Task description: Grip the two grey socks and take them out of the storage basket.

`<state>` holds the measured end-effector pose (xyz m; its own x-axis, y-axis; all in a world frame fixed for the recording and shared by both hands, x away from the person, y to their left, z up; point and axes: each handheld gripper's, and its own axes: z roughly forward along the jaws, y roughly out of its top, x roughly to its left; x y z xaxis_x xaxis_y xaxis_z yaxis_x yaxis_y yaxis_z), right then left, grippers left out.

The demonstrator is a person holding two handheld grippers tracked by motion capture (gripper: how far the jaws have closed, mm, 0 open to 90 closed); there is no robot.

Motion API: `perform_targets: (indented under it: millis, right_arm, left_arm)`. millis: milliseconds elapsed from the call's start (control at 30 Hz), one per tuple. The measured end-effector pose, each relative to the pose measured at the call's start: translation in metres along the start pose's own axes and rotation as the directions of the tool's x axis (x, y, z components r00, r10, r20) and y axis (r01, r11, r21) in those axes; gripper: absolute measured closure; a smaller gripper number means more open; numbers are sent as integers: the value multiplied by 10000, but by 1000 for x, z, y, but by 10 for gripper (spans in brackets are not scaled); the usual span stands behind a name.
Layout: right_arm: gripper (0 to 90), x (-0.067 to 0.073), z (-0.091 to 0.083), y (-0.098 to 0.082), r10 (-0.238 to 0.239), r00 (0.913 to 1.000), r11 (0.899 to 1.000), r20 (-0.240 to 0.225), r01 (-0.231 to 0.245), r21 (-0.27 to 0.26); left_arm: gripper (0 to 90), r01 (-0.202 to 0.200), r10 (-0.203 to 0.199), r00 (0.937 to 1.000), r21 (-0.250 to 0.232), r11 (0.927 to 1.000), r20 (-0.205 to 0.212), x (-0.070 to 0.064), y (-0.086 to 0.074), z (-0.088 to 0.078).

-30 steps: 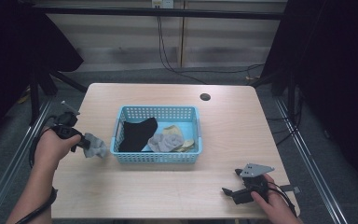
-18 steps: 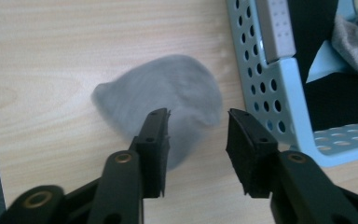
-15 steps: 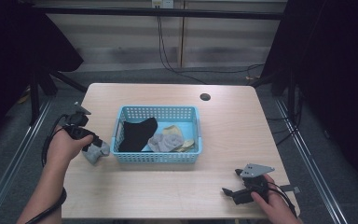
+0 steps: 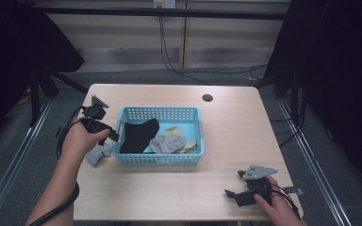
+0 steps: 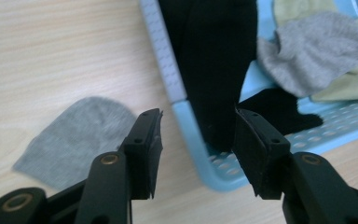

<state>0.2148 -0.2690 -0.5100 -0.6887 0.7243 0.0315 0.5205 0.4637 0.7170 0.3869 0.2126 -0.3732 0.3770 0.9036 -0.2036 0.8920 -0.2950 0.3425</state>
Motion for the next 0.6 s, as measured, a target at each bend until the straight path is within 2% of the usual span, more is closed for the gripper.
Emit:
perform_targets:
  millis: [167, 600]
  right_arm:
    - [107, 0, 0, 0, -1, 10000, 10000, 2, 1, -1]
    - [107, 0, 0, 0, -33, 10000, 10000, 5, 33, -20]
  left_arm:
    - [454, -189, 191, 9996, -97, 9998, 212, -13, 6, 11]
    - [418, -575, 584, 9955, -144, 9982, 746, -44, 23, 36]
